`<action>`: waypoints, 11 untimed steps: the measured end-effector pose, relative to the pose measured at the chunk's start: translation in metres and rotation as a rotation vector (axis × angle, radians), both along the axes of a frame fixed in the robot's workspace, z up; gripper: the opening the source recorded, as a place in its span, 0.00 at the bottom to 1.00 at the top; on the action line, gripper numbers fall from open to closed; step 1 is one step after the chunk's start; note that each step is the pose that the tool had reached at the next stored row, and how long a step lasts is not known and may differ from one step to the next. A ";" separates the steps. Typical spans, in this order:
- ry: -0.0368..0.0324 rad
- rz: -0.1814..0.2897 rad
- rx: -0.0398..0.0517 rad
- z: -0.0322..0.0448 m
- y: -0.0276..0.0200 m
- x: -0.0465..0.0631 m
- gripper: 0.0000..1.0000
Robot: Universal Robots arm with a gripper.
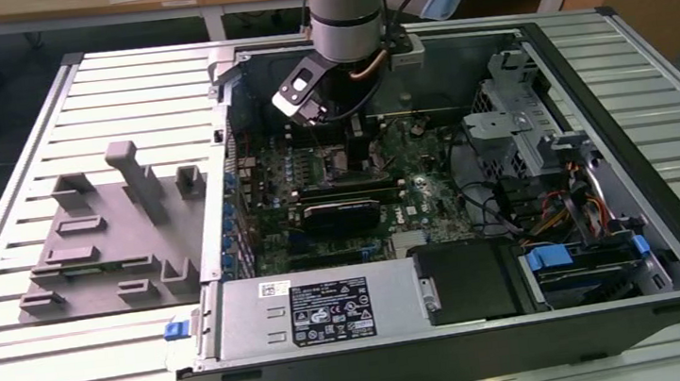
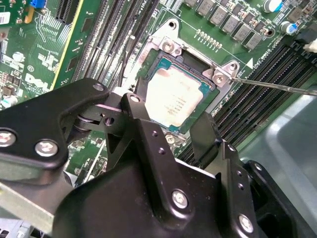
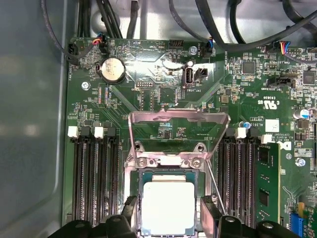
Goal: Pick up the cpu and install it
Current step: 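Place the cpu into insertion slot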
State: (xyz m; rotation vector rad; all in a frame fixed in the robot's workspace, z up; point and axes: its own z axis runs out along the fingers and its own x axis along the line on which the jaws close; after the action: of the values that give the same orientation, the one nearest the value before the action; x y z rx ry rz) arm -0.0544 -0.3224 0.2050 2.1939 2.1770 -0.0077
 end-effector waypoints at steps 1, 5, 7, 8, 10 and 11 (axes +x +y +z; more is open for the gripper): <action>0.0000 0.000 0.0002 0.0000 0.0000 0.000 0.62; 0.0001 0.000 0.0008 0.0000 0.0000 0.000 0.54; 0.0001 0.000 0.0012 0.0000 0.0000 0.000 0.42; 0.0001 0.000 0.0014 0.0000 0.0000 0.000 0.42; 0.0001 0.000 0.0017 0.0000 0.0000 0.000 0.30; 0.0001 0.000 0.0019 0.0000 0.0000 0.000 0.24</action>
State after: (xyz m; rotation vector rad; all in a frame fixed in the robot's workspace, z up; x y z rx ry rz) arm -0.0544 -0.3224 0.2050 2.1949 2.1779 -0.0057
